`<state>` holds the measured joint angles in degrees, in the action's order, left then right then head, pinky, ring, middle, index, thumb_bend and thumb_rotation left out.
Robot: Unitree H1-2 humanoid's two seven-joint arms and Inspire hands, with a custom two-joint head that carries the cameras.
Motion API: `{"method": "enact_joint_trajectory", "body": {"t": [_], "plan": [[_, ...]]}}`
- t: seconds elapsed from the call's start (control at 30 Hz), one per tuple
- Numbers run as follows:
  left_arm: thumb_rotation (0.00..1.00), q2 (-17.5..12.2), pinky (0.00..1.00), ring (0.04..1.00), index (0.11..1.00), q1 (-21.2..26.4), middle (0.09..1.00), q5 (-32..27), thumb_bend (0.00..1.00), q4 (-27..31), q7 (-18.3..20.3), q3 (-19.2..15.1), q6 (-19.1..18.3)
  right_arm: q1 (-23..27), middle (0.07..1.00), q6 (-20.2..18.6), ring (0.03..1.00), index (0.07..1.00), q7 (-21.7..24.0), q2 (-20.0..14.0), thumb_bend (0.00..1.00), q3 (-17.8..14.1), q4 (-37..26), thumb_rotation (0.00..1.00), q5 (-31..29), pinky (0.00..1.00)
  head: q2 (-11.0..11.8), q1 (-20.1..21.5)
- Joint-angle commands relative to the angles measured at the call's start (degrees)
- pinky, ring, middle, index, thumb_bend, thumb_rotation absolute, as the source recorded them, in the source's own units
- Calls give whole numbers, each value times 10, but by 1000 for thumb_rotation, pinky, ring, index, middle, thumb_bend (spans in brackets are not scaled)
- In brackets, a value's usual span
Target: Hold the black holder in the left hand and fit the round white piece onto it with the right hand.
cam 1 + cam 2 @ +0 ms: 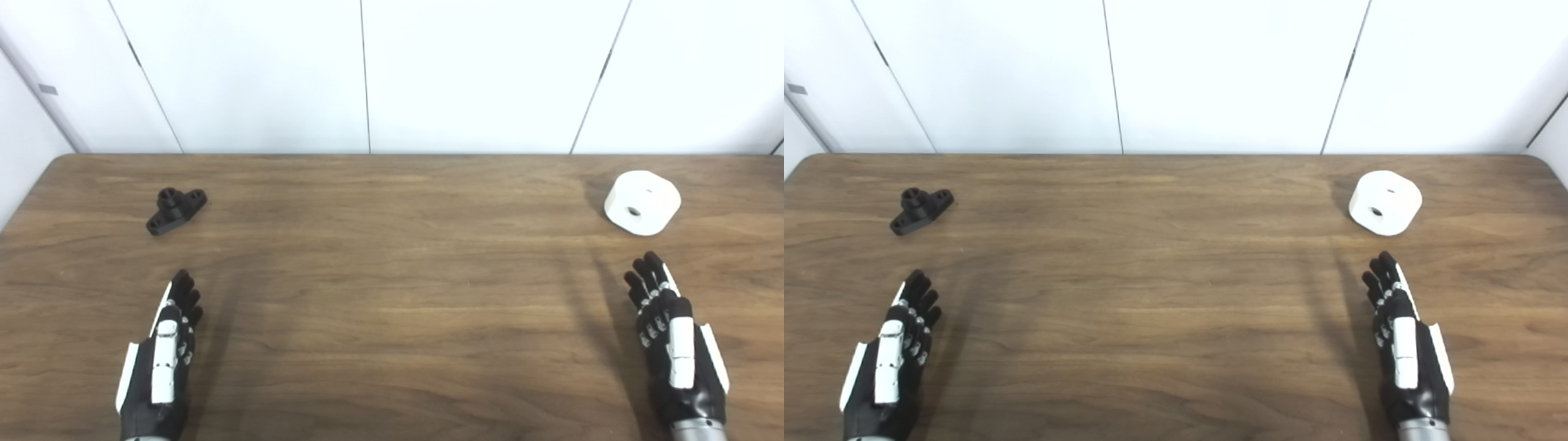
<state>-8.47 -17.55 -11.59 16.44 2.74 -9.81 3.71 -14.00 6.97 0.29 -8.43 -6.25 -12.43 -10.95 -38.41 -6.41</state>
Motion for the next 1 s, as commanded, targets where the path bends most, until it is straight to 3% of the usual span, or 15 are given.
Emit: {"method": "enact_joint_trajectory", "body": {"t": [0.0,0.33,0.7,0.97], "plan": [[1000,5,1000,1000,987,0,1000,12,390,-2,1,3,18,-21,961,12,958,961,6,13,549,-2,26,1000,-3,1000,5,-10],[1000,18,1000,1000,976,-2,1000,23,359,-25,-4,17,45,-17,970,29,968,969,24,0,546,-6,50,1000,-13,1000,35,-50],[1000,32,1000,998,976,3,995,52,343,-65,-10,34,85,-6,977,39,969,980,44,-8,566,-18,83,1000,-24,1000,85,-114],[1000,34,1000,1000,986,4,1000,61,340,-80,-10,41,97,-3,944,46,937,944,48,-5,616,-24,93,977,-20,978,97,-125]]}}
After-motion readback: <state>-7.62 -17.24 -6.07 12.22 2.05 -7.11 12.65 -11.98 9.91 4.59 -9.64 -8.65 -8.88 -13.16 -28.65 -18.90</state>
